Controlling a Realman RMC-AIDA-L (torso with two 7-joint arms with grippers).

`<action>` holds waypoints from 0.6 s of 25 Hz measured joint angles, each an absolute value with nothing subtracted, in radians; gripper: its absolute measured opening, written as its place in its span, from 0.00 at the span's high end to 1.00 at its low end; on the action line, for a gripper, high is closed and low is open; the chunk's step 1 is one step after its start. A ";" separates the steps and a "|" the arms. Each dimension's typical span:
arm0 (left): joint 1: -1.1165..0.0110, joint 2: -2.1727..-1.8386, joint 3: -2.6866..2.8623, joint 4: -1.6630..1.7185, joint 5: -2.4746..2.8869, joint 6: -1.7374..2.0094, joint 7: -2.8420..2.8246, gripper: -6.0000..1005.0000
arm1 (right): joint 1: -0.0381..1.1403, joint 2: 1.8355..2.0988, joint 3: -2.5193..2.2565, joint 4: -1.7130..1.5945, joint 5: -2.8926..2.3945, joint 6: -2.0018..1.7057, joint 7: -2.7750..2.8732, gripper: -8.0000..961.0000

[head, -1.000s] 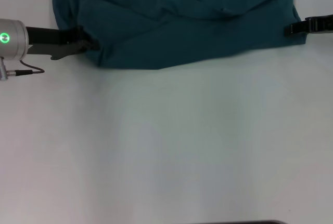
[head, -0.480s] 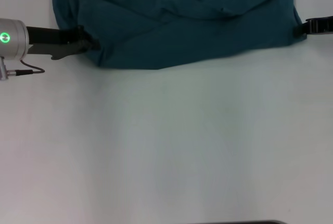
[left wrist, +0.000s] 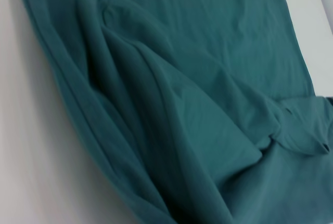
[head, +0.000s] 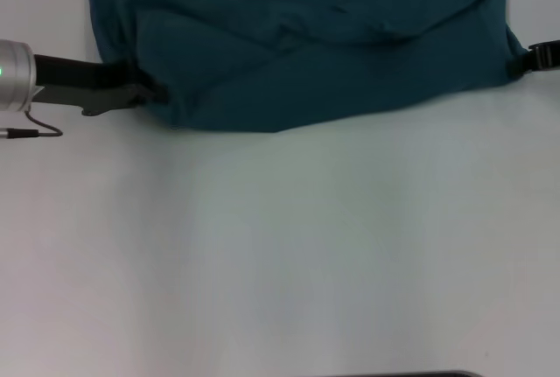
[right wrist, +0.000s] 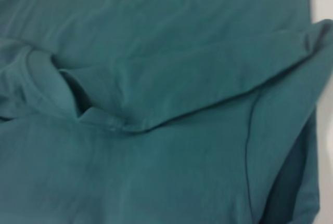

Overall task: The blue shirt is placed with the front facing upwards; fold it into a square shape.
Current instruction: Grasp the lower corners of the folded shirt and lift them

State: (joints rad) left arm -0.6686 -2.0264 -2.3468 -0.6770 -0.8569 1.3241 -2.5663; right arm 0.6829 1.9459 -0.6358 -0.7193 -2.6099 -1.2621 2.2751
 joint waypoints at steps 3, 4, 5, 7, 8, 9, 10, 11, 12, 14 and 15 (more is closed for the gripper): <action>-0.657 -2.012 -2.347 -0.692 -0.857 1.383 -2.566 0.98 | 0.672 1.942 -0.636 -0.777 -2.623 -1.360 2.292 0.97; -0.650 -2.010 -2.347 -0.704 -0.858 1.403 -2.567 0.98 | 0.668 1.942 -0.635 -0.796 -2.629 -1.392 2.299 0.97; -0.643 -2.009 -2.348 -0.718 -0.859 1.421 -2.569 0.98 | 0.665 1.941 -0.635 -0.813 -2.636 -1.422 2.306 0.97; -0.629 -2.007 -2.349 -0.745 -0.857 1.465 -2.576 0.98 | 0.662 1.941 -0.635 -0.836 -2.649 -1.478 2.315 0.97; -0.623 -2.005 -2.349 -0.757 -0.856 1.488 -2.579 0.98 | 0.661 1.942 -0.635 -0.845 -2.656 -1.507 2.319 0.97; -0.617 -2.003 -2.349 -0.766 -0.855 1.511 -2.582 0.98 | 0.660 1.942 -0.635 -0.853 -2.663 -1.536 2.322 0.97; -0.611 -2.000 -2.349 -0.776 -0.855 1.536 -2.584 0.98 | 0.660 1.943 -0.635 -0.860 -2.672 -1.563 2.325 0.97; -0.602 -1.998 -2.349 -0.787 -0.855 1.566 -2.587 0.98 | 0.659 1.945 -0.635 -0.869 -2.685 -1.599 2.328 0.97; -0.594 -1.997 -2.349 -0.797 -0.855 1.590 -2.588 0.98 | 0.658 1.946 -0.635 -0.874 -2.693 -1.622 2.328 0.97; -0.579 -1.993 -2.349 -0.815 -0.854 1.637 -2.590 0.99 | 0.657 1.950 -0.635 -0.888 -2.711 -1.676 2.329 0.97; -0.566 -1.990 -2.349 -0.827 -0.851 1.677 -2.591 0.99 | 0.656 1.951 -0.636 -0.896 -2.720 -1.706 2.327 0.97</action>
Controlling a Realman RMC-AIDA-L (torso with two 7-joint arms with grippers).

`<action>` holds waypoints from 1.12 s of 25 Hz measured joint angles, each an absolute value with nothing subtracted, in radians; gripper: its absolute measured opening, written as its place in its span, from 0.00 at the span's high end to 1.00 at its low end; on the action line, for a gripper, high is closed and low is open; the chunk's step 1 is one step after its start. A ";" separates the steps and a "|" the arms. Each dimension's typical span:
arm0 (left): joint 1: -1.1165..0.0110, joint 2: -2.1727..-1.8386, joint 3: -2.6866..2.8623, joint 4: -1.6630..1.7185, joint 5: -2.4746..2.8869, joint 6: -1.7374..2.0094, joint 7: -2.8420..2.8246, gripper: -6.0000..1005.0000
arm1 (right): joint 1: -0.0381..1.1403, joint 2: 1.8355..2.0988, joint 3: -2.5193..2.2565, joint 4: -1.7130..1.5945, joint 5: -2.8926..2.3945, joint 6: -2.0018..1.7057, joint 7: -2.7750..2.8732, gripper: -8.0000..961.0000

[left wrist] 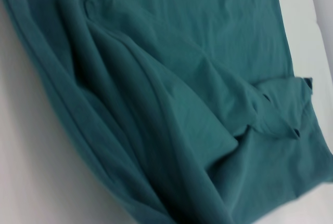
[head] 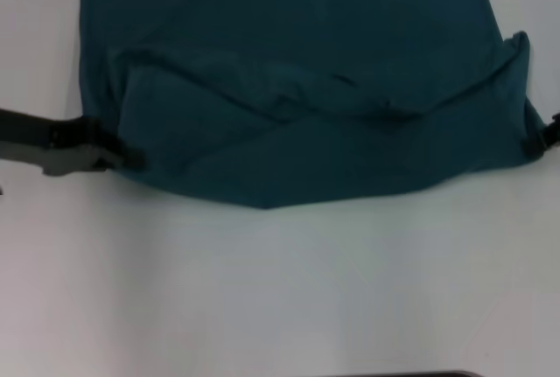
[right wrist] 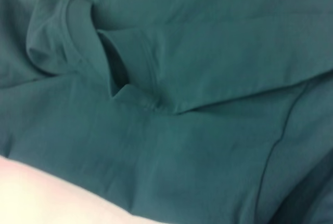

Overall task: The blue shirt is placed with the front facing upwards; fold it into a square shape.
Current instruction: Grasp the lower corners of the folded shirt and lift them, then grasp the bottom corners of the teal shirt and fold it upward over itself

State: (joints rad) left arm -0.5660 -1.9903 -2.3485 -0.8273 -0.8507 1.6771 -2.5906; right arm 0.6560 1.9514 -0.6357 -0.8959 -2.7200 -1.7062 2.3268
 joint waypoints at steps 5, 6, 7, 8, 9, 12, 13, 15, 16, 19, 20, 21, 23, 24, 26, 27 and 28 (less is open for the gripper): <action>-0.528 -1.981 -2.348 -0.866 -0.796 1.825 -2.591 0.98 | 0.643 1.956 -0.664 -0.907 -2.742 -1.853 2.307 0.97; -0.523 -1.980 -2.348 -0.871 -0.777 1.854 -2.589 0.98 | 0.637 1.956 -0.679 -0.908 -2.743 -1.881 2.304 0.97; -0.519 -1.980 -2.348 -0.875 -0.763 1.873 -2.587 0.98 | 0.632 1.958 -0.694 -0.908 -2.744 -1.904 2.302 0.97; -0.511 -1.979 -2.348 -0.880 -0.744 1.899 -2.584 0.98 | 0.624 1.962 -0.714 -0.908 -2.748 -1.927 2.302 0.97; -0.504 -1.979 -2.346 -0.886 -0.726 1.925 -2.581 0.98 | 0.617 1.965 -0.733 -0.909 -2.755 -1.949 2.302 0.97; -0.490 -1.979 -2.338 -0.896 -0.685 1.977 -2.574 0.98 | 0.593 1.980 -0.780 -0.908 -2.798 -1.980 2.304 0.97; -0.488 -1.980 -2.337 -0.896 -0.671 1.993 -2.570 0.98 | 0.585 1.984 -0.795 -0.903 -2.811 -1.983 2.304 0.97; -0.483 -1.984 -2.333 -0.896 -0.637 2.023 -2.561 0.98 | 0.567 1.989 -0.819 -0.891 -2.823 -1.987 2.303 0.97; -0.481 -1.986 -2.329 -0.895 -0.623 2.032 -2.558 0.98 | 0.562 1.990 -0.829 -0.887 -2.823 -1.988 2.303 0.97; -0.475 -1.990 -2.306 -0.885 -0.602 2.043 -2.553 0.98 | 0.554 1.988 -0.853 -0.869 -2.820 -1.991 2.300 0.97; -0.473 -1.991 -2.295 -0.879 -0.599 2.045 -2.552 0.98 | 0.554 1.987 -0.860 -0.861 -2.817 -1.991 2.296 0.97; -0.472 -1.992 -2.286 -0.876 -0.597 2.046 -2.550 0.98 | 0.557 1.986 -0.864 -0.853 -2.815 -1.992 2.293 0.97; -0.470 -1.993 -2.277 -0.872 -0.597 2.048 -2.544 0.98 | 0.565 1.986 -0.866 -0.847 -2.809 -1.993 2.287 0.97; -0.470 -1.993 -2.276 -0.871 -0.597 2.049 -2.542 0.98 | 0.569 1.984 -0.865 -0.846 -2.801 -1.993 2.285 0.97; -0.470 -1.992 -2.280 -0.873 -0.604 2.051 -2.539 0.98 | 0.576 1.977 -0.862 -0.846 -2.767 -1.996 2.281 0.97; -0.470 -1.988 -2.283 -0.876 -0.615 2.054 -2.534 0.98 | 0.578 1.971 -0.863 -0.845 -2.735 -1.997 2.280 0.97; -0.470 -1.983 -2.286 -0.878 -0.630 2.056 -2.528 0.98 | 0.579 1.960 -0.864 -0.845 -2.697 -1.997 2.280 0.97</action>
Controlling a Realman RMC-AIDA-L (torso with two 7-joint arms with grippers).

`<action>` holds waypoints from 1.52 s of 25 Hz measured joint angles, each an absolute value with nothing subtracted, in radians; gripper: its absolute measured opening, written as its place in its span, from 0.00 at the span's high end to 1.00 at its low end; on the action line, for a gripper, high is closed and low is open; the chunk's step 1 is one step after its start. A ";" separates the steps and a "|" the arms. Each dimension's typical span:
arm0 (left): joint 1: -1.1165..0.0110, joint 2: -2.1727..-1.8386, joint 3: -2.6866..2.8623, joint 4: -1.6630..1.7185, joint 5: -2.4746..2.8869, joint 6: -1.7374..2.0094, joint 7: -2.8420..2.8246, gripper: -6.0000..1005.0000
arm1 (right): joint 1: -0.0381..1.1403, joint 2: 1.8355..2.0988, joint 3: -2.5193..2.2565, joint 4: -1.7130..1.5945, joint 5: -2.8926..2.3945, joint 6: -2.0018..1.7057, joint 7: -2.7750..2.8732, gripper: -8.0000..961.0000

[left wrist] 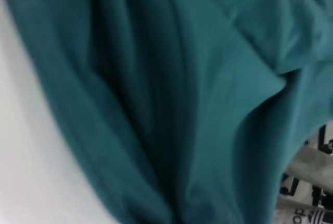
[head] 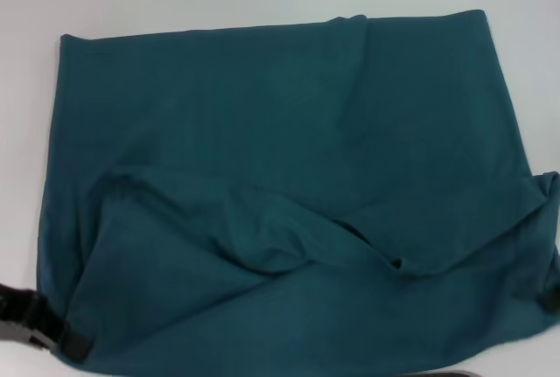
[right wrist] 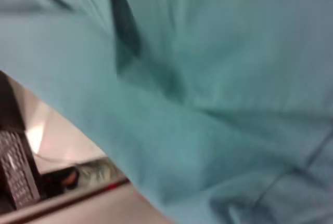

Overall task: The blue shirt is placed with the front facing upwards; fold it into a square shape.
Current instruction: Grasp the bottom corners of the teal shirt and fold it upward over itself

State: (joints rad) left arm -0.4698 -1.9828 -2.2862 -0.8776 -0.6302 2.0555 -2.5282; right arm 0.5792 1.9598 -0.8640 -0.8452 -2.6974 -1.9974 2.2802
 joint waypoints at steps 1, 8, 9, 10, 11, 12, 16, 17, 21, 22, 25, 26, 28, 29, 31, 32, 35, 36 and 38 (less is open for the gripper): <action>-0.471 -1.975 -2.289 -0.877 -0.652 2.057 -2.521 0.98 | 0.580 1.945 -0.865 -0.844 -2.649 -1.998 2.281 0.97; -0.526 -1.894 -2.381 -0.841 -0.797 2.058 -2.503 0.98 | 0.590 1.825 -0.779 -0.815 -2.357 -1.985 2.294 0.97; -0.544 -1.884 -2.417 -0.829 -0.803 2.056 -2.501 0.98 | 0.594 1.819 -0.750 -0.818 -2.350 -1.983 2.295 0.97; -0.561 -1.875 -2.448 -0.819 -0.806 2.051 -2.502 0.98 | 0.600 1.815 -0.720 -0.821 -2.346 -1.982 2.294 0.97; -0.579 -1.871 -2.475 -0.810 -0.806 2.045 -2.504 0.98 | 0.607 1.813 -0.690 -0.825 -2.344 -1.981 2.293 0.97; -0.598 -1.867 -2.501 -0.801 -0.806 2.036 -2.507 0.98 | 0.614 1.812 -0.672 -0.826 -2.345 -1.979 2.291 0.97; -0.660 -1.866 -2.542 -0.786 -0.803 1.972 -2.535 0.98 | 0.646 1.809 -0.636 -0.827 -2.348 -1.941 2.299 0.98; -0.673 -1.869 -2.543 -0.786 -0.802 1.950 -2.546 0.98 | 0.653 1.809 -0.635 -0.827 -2.348 -1.921 2.303 0.98; -0.703 -1.874 -2.535 -0.785 -0.800 1.867 -2.579 0.98 | 0.667 1.809 -0.609 -0.827 -2.345 -1.864 2.314 0.98; -0.706 -1.874 -2.534 -0.785 -0.800 1.848 -2.586 0.98 | 0.669 1.809 -0.596 -0.827 -2.345 -1.848 2.318 0.98; -0.713 -1.875 -2.535 -0.782 -0.799 1.806 -2.597 0.98 | 0.670 1.810 -0.583 -0.828 -2.347 -1.797 2.333 0.98; -0.713 -1.876 -2.534 -0.780 -0.799 1.793 -2.600 0.98 | 0.670 1.812 -0.584 -0.828 -2.348 -1.780 2.337 0.98; -0.714 -1.881 -2.534 -0.775 -0.799 1.760 -2.602 0.98 | 0.670 1.817 -0.587 -0.824 -2.348 -1.741 2.348 0.98; -0.714 -1.885 -2.534 -0.772 -0.799 1.744 -2.602 0.98 | 0.670 1.819 -0.588 -0.822 -2.348 -1.721 2.353 0.98; -0.715 -1.894 -2.533 -0.769 -0.799 1.708 -2.602 0.98 | 0.667 1.822 -0.588 -0.820 -2.348 -1.687 2.359 0.98; -0.715 -1.898 -2.532 -0.769 -0.799 1.689 -2.602 0.98 | 0.665 1.822 -0.587 -0.819 -2.348 -1.672 2.362 0.98; -0.718 -1.905 -2.518 -0.768 -0.798 1.625 -2.615 0.98 | 0.659 1.823 -0.576 -0.818 -2.348 -1.640 2.375 0.98; -0.718 -1.905 -2.511 -0.768 -0.798 1.608 -2.621 0.98 | 0.656 1.823 -0.572 -0.818 -2.347 -1.628 2.381 0.98; -0.721 -1.908 -2.482 -0.768 -0.797 1.560 -2.640 0.98 | 0.651 1.824 -0.566 -0.818 -2.346 -1.604 2.388 0.98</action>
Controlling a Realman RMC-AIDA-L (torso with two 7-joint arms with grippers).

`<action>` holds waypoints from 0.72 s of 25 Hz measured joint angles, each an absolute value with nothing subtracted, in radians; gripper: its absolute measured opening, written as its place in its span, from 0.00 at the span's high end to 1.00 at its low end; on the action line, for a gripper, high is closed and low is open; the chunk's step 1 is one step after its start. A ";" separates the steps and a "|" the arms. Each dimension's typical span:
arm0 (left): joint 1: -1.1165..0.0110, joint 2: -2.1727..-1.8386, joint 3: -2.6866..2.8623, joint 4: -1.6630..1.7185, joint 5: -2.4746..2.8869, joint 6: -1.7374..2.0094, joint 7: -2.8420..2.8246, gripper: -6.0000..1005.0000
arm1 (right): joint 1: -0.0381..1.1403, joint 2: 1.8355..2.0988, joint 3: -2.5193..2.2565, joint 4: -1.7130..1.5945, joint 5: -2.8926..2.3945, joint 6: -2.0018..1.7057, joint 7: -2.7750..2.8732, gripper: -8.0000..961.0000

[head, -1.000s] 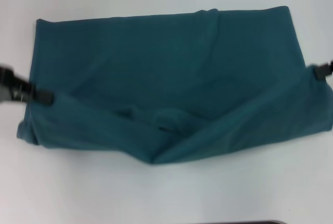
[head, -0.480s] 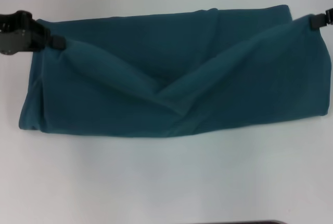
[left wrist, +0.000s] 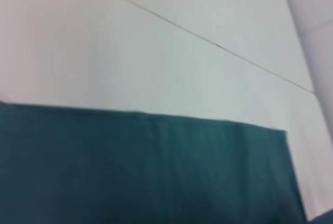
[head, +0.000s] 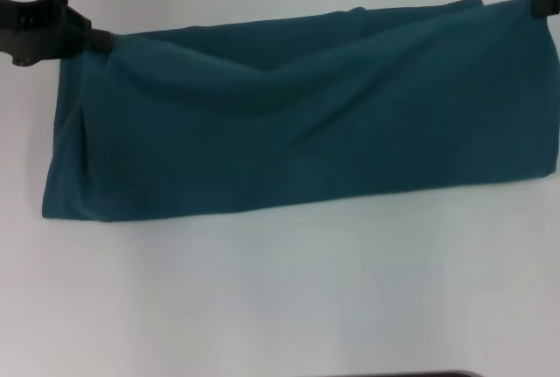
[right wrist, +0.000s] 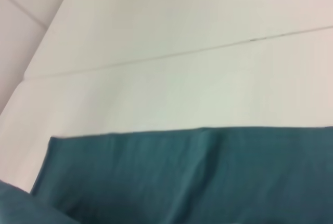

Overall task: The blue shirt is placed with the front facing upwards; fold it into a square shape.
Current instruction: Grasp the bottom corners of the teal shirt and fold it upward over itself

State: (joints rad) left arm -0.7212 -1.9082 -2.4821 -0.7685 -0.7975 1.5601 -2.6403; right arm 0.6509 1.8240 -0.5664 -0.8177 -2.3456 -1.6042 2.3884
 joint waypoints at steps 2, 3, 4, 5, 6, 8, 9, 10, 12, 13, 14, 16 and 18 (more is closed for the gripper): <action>-0.726 -1.910 -2.466 -0.767 -0.797 1.532 -2.649 0.98 | 0.649 1.832 -0.565 -0.818 -2.344 -1.575 2.390 0.98; -0.728 -1.911 -2.459 -0.765 -0.797 1.520 -2.653 0.98 | 0.649 1.838 -0.564 -0.818 -2.344 -1.556 2.390 0.98; -0.732 -1.913 -2.449 -0.760 -0.797 1.499 -2.658 0.98 | 0.650 1.846 -0.563 -0.818 -2.344 -1.537 2.390 0.98; -0.737 -1.913 -2.440 -0.753 -0.793 1.481 -2.662 0.98 | 0.652 1.853 -0.562 -0.818 -2.344 -1.519 2.390 0.98; -0.743 -1.913 -2.432 -0.746 -0.784 1.461 -2.666 0.98 | 0.654 1.858 -0.563 -0.818 -2.344 -1.503 2.390 0.98; -0.756 -1.913 -2.427 -0.731 -0.762 1.438 -2.672 0.98 | 0.662 1.869 -0.567 -0.818 -2.345 -1.469 2.390 0.98; -0.761 -1.914 -2.427 -0.726 -0.753 1.429 -2.673 0.98 | 0.666 1.875 -0.570 -0.818 -2.346 -1.452 2.390 0.98; -0.767 -1.916 -2.427 -0.721 -0.745 1.417 -2.675 0.98 | 0.670 1.880 -0.573 -0.818 -2.346 -1.441 2.390 0.98; -0.771 -1.928 -2.426 -0.721 -0.736 1.389 -2.676 0.98 | 0.679 1.893 -0.587 -0.818 -2.347 -1.403 2.390 0.98; -0.771 -1.933 -2.426 -0.723 -0.734 1.379 -2.675 0.98 | 0.682 1.899 -0.597 -0.818 -2.348 -1.385 2.390 0.98; -0.771 -1.936 -2.426 -0.724 -0.734 1.372 -2.674 0.98 | 0.684 1.904 -0.610 -0.818 -2.348 -1.367 2.390 0.98; -0.771 -1.940 -2.427 -0.725 -0.733 1.350 -2.671 0.98 | 0.687 1.914 -0.643 -0.817 -2.349 -1.322 2.391 0.98; -0.772 -1.945 -2.427 -0.722 -0.733 1.329 -2.668 0.99 | 0.689 1.921 -0.680 -0.813 -2.350 -1.275 2.401 0.98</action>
